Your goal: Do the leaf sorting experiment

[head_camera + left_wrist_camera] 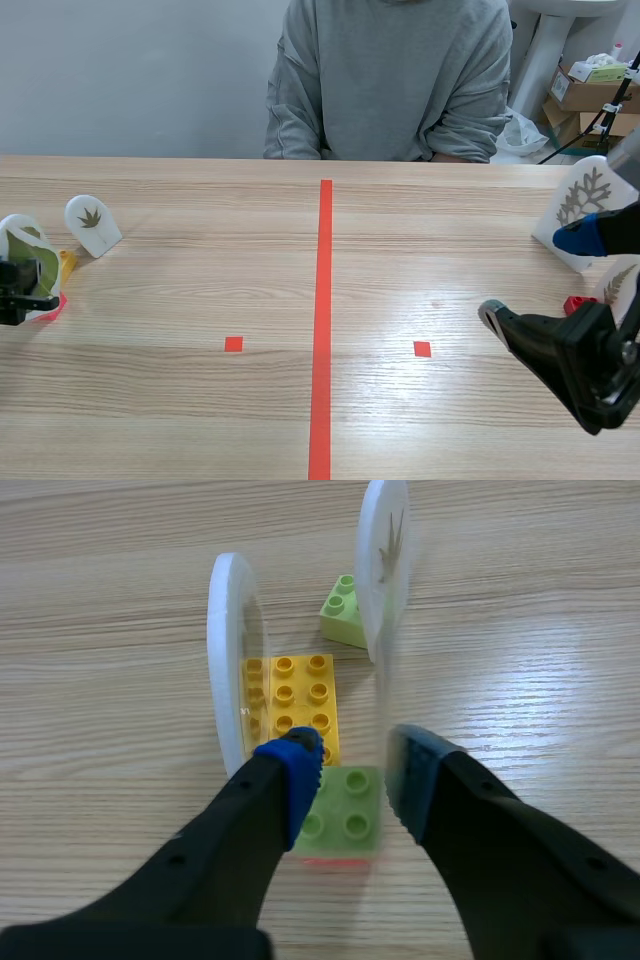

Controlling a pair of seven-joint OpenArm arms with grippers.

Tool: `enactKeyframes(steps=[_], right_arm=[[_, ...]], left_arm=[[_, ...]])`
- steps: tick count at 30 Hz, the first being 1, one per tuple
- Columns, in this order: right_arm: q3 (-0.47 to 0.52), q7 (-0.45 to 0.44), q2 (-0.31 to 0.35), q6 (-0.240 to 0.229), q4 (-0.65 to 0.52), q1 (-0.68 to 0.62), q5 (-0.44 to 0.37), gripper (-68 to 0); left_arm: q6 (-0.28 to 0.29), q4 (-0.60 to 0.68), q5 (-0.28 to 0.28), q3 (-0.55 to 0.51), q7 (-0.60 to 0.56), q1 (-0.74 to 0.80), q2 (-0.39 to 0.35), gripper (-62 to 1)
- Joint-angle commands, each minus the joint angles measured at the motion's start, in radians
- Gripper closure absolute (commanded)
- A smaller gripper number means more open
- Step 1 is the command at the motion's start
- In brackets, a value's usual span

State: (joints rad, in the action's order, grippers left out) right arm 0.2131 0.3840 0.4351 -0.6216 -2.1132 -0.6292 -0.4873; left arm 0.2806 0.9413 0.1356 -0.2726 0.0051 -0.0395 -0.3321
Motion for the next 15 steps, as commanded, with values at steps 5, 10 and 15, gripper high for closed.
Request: enactKeyframes(steps=[5, 10, 15], right_arm=[[0.008, -0.012, 0.005, 0.004, 0.002, 0.012, -0.01, -55.3], [0.008, -0.012, 0.005, 0.004, 0.002, 0.012, -0.01, -55.3], [0.008, -0.012, 0.005, 0.004, 0.002, 0.012, -0.01, -55.3]], left_arm=[[-0.005, 0.019, 0.01, -0.003, -0.041, -0.004, -0.001, -51.1], [0.003, 0.022, 0.01, -0.003, -0.101, 0.035, -0.004, -61.8], [0.069, 0.118, 0.01, -0.004, -0.145, 0.157, -0.018, -61.8]])
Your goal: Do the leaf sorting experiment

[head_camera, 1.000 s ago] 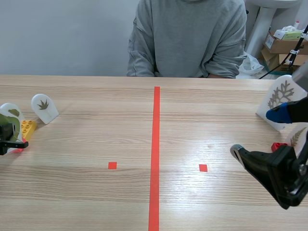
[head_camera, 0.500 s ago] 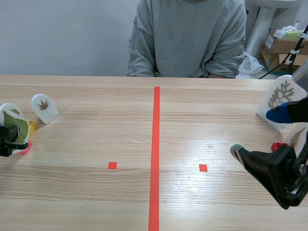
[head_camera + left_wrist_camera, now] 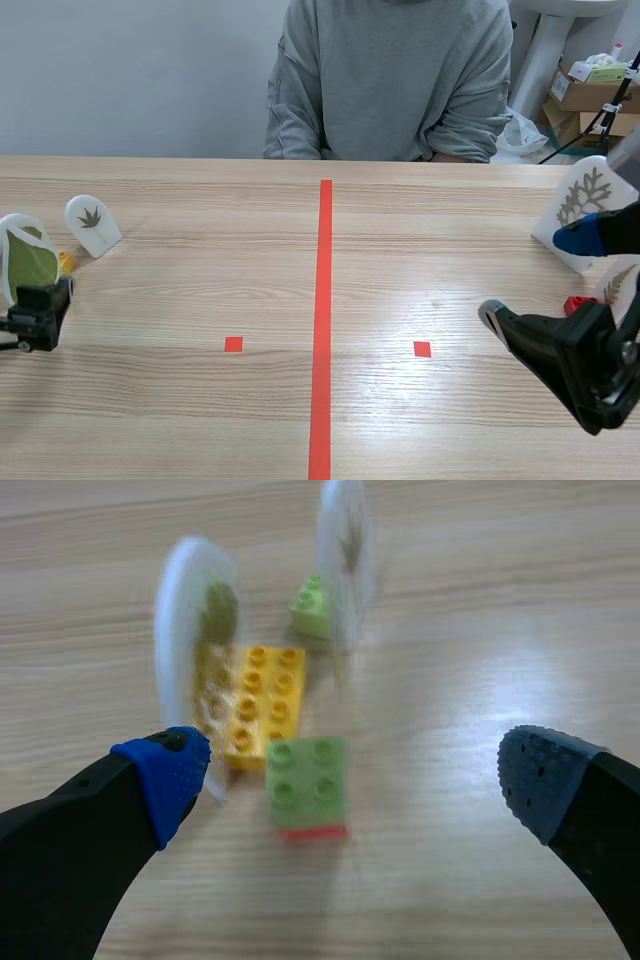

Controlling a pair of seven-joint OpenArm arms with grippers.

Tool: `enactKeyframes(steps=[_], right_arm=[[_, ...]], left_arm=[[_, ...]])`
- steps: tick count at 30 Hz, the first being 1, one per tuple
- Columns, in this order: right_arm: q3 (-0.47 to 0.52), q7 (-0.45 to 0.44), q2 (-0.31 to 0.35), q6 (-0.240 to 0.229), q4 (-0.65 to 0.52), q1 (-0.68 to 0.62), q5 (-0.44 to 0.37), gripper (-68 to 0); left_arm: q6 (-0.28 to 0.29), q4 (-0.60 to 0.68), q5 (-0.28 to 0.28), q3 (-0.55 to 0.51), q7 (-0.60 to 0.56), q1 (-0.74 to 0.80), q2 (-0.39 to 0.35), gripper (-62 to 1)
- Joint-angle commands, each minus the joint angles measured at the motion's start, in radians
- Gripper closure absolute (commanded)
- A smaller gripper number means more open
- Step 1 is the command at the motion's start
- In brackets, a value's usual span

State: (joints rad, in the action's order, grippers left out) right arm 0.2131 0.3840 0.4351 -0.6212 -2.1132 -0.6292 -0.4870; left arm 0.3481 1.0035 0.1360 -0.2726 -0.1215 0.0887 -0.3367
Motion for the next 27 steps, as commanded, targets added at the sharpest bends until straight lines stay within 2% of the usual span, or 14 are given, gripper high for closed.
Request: enactKeyframes(steps=[1, 8, 14, 19, 23, 27], right_arm=[[0.008, -0.012, 0.005, 0.004, 0.002, 0.012, -0.01, -55.3], [0.008, -0.011, 0.005, 0.004, 0.002, 0.012, -0.01, -55.3], [0.008, -0.011, 0.005, 0.004, 0.002, 0.012, -0.011, -55.3], [0.008, -0.011, 0.005, 0.004, 0.002, 0.012, -0.011, -55.3], [0.008, -0.011, 0.005, 0.004, 0.002, 0.012, -0.011, -55.3], [0.008, -0.011, 0.005, 0.004, 0.002, 0.012, -0.011, -55.3]], left_arm=[[0.006, 0.095, 0.01, -0.004, -0.018, 0.065, -0.014, -61.8], [0.007, 0.41, 0.009, -0.01, -0.016, 0.354, -0.047, -61.8], [0.04, 0.654, 0.008, -0.01, 0.018, 0.588, -0.055, -61.7], [0.072, 0.829, 0.011, -0.01, 0.043, 0.71, -0.055, -61.7], [0.138, 0.942, 0.087, -0.01, 0.09, 0.762, -0.055, -61.7], [0.154, 1.025, 0.182, -0.01, 0.13, 0.797, -0.055, -61.7]])
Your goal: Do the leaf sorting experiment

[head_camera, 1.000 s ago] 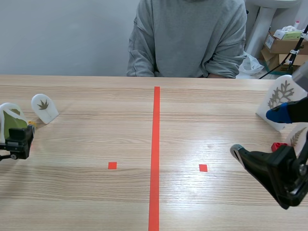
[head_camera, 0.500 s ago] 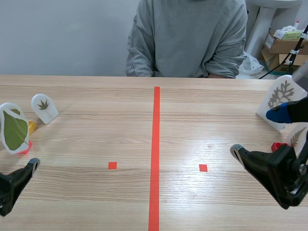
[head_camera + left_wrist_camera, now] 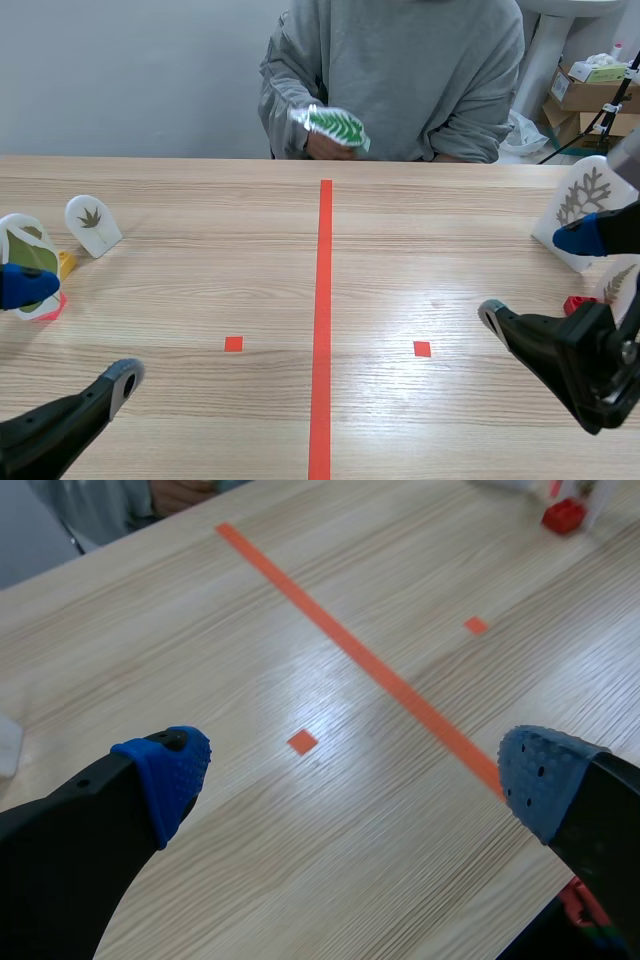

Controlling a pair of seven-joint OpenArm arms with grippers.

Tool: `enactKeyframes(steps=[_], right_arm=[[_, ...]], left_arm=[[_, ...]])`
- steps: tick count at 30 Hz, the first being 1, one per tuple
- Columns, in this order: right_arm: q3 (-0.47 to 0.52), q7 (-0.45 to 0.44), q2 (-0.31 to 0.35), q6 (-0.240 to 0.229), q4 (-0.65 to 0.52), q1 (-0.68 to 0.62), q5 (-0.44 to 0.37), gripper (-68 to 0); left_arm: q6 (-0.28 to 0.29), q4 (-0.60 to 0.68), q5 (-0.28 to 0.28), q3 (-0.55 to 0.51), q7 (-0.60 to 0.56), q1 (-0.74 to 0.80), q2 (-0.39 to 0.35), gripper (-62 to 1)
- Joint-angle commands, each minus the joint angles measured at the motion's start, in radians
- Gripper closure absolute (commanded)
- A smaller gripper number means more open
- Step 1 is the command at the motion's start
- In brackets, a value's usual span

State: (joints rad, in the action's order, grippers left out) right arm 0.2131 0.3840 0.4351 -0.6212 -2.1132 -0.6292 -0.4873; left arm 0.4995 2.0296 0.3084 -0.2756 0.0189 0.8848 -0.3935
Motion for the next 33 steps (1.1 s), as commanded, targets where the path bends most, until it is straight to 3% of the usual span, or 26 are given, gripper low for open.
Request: enactKeyframes(steps=[1, 4, 33], right_arm=[[0.008, -0.011, 0.005, 0.004, 0.002, 0.012, -0.01, -55.3], [0.008, -0.011, 0.005, 0.004, 0.002, 0.012, -0.01, -55.3], [0.008, -0.011, 0.003, 0.004, 0.002, 0.011, -0.01, -55.3]], left_arm=[[0.009, 0.011, 0.032, -0.007, 0.003, 0.003, 0.003, -61.7], [0.027, 0.029, 0.074, -0.007, 0.031, 0.004, 0.003, -61.7], [0.024, 0.029, 0.069, -0.007, 0.032, -0.018, 0.002, -61.7]])
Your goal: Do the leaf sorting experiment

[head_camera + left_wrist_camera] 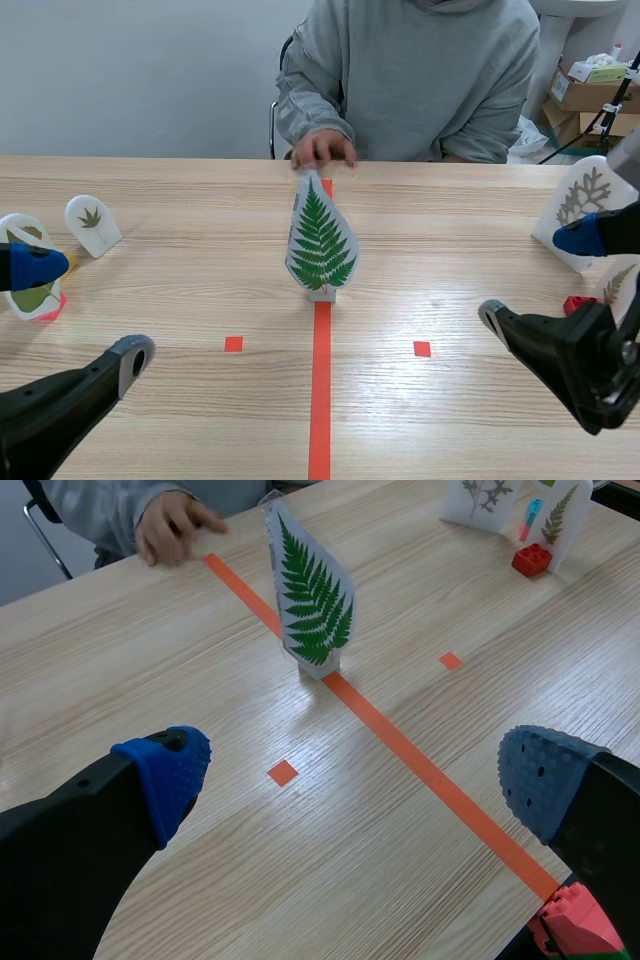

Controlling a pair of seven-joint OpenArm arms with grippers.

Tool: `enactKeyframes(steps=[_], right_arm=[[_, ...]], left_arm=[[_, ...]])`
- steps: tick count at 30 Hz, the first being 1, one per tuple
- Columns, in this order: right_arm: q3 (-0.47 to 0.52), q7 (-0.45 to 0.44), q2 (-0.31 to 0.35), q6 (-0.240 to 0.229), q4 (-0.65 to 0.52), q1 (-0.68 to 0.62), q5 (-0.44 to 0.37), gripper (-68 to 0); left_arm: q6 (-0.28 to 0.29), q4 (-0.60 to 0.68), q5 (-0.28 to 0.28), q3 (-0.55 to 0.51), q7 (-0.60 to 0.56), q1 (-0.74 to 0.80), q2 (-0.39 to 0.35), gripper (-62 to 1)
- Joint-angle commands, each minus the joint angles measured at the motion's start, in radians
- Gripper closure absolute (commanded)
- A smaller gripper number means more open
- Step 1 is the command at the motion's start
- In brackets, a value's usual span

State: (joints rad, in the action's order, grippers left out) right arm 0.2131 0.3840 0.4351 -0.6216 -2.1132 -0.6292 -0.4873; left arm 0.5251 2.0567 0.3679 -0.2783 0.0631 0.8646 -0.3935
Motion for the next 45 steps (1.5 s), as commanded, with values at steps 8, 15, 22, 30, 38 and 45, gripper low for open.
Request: enactKeyframes(steps=[8, 15, 22, 30, 38, 45], right_arm=[[0.008, -0.011, 0.003, 0.004, 0.002, 0.011, -0.006, -55.3], [0.008, -0.011, 0.003, 0.004, 0.002, 0.011, 0.029, -55.3], [0.008, -0.011, 0.003, 0.004, 0.002, 0.011, 0.058, -55.3], [0.008, -0.012, 0.003, 0.004, 0.002, 0.011, 0.057, -55.3], [0.008, -0.012, 0.003, 0.004, 0.002, 0.011, 0.057, -55.3], [0.008, -0.011, 0.003, 0.004, 0.002, 0.011, 0.057, -55.3]], left_arm=[[-0.002, 0.002, 0.01, -0.005, -0.012, 0.002, 0.002, -61.7], [-0.002, 0.002, 0.01, -0.005, -0.012, 0.002, 0.002, -61.7], [-0.002, 0.002, 0.01, -0.005, -0.009, 0.002, 0.002, -61.7], [-0.002, 0.002, 0.01, -0.005, -0.009, 0.002, 0.002, -61.7], [-0.002, 0.002, 0.01, -0.005, -0.009, 0.002, 0.002, -61.7], [-0.002, 0.002, 0.01, -0.005, -0.008, 0.002, 0.002, -61.7]])
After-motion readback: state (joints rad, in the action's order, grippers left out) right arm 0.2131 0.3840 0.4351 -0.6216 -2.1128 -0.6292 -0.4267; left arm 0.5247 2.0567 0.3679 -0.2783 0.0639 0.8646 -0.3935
